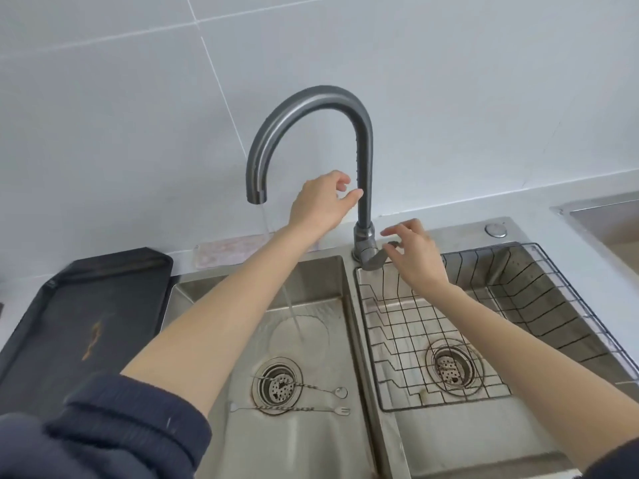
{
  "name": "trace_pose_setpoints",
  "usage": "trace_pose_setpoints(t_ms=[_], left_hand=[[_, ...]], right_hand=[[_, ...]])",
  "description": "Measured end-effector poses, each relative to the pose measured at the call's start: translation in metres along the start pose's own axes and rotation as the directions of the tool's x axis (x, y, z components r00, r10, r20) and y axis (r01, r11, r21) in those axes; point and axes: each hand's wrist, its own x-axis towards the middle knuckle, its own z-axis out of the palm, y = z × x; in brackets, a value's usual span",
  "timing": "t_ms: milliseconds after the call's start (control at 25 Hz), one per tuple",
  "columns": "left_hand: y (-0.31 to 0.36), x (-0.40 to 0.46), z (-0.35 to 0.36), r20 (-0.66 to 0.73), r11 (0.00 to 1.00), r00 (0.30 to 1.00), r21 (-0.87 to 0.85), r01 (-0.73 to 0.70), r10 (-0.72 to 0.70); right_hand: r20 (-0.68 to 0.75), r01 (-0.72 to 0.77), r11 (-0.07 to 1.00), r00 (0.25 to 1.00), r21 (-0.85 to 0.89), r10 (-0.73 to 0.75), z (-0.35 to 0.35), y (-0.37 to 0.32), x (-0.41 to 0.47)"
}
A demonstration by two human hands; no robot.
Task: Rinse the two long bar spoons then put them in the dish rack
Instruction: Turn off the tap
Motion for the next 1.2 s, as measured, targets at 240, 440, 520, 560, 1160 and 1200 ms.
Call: trace_pose_setpoints(t_ms=[240, 440, 520, 560, 1160, 1200], left_hand=[[0.022, 0.033, 0.011, -0.084, 0.997, 0.996, -0.068, 0.029, -0.035], [0.027, 0.045, 0.018, -0.135, 0.958, 0.986, -0.281, 0.062, -0.103], [0.024, 0.045, 0.020, -0.131, 0.962, 0.989, -0.271, 0.035, -0.073], [0.023, 0.045, 0.020, -0.130, 0.965, 0.990, -0.261, 0.025, -0.061], [0.025, 0.039, 0.018, -0.129, 0.946, 0.986, -0.318, 0.063, -0.109], [0.026, 0.038, 0.019, -0.131, 0.934, 0.984, -0.350, 0.068, -0.120]], right_hand=[[-0.014, -0.003, 0.996, 1.000, 0.085, 0.004, -0.001, 0.016, 0.013], [-0.010, 0.053, 0.995, 0.999, 0.080, -0.053, -0.002, 0.019, 0.020], [-0.010, 0.037, 0.994, 0.999, 0.107, -0.036, -0.004, 0.015, 0.029], [0.001, 0.030, 0.994, 1.000, 0.105, -0.030, -0.005, 0.013, 0.033], [0.014, 0.034, 0.999, 0.999, -0.027, -0.034, -0.001, 0.004, 0.031], [0.010, 0.036, 0.998, 0.999, -0.043, -0.036, 0.001, 0.003, 0.030]])
